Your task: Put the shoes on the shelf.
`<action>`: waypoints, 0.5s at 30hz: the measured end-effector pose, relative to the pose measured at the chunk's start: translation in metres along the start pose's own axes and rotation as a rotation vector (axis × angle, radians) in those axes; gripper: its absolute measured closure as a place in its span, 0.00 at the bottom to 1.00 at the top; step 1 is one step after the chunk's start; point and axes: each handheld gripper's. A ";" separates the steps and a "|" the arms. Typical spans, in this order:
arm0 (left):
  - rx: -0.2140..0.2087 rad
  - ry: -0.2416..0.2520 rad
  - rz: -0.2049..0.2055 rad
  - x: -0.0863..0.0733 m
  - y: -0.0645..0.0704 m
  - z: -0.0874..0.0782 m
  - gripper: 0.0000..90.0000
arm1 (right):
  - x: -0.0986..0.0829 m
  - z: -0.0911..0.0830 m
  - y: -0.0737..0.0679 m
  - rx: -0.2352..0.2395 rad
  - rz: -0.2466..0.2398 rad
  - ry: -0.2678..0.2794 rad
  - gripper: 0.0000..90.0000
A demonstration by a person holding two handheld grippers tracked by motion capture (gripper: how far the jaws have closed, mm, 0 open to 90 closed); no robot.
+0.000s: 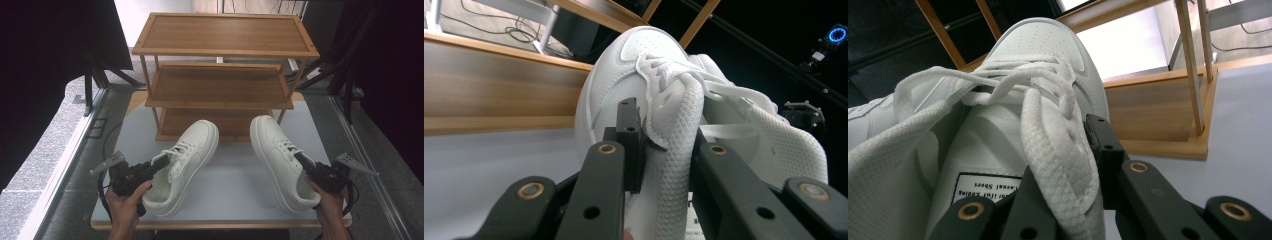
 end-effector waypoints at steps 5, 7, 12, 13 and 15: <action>0.001 0.015 -0.001 0.002 0.002 -0.004 0.88 | 0.004 0.002 -0.005 0.018 -0.009 0.020 0.93; 0.000 0.018 -0.005 0.003 0.002 -0.004 0.88 | 0.006 0.003 -0.008 0.027 -0.012 0.024 0.93; 0.011 0.035 -0.004 0.004 0.004 -0.010 0.88 | 0.010 0.006 -0.013 0.048 -0.037 0.024 0.93; 0.014 0.045 -0.003 0.005 0.004 -0.012 0.88 | 0.011 0.008 -0.016 0.058 -0.042 0.022 0.93; 0.013 0.051 -0.002 0.006 0.004 -0.014 0.88 | 0.012 0.011 -0.018 0.063 -0.049 0.026 0.93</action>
Point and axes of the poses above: each handheld gripper's, and its own axes: z roughly forward along the jaws, x roughly out of its top, y roughly to its right, and after that the axes turned 15 degrees about x, right-handed
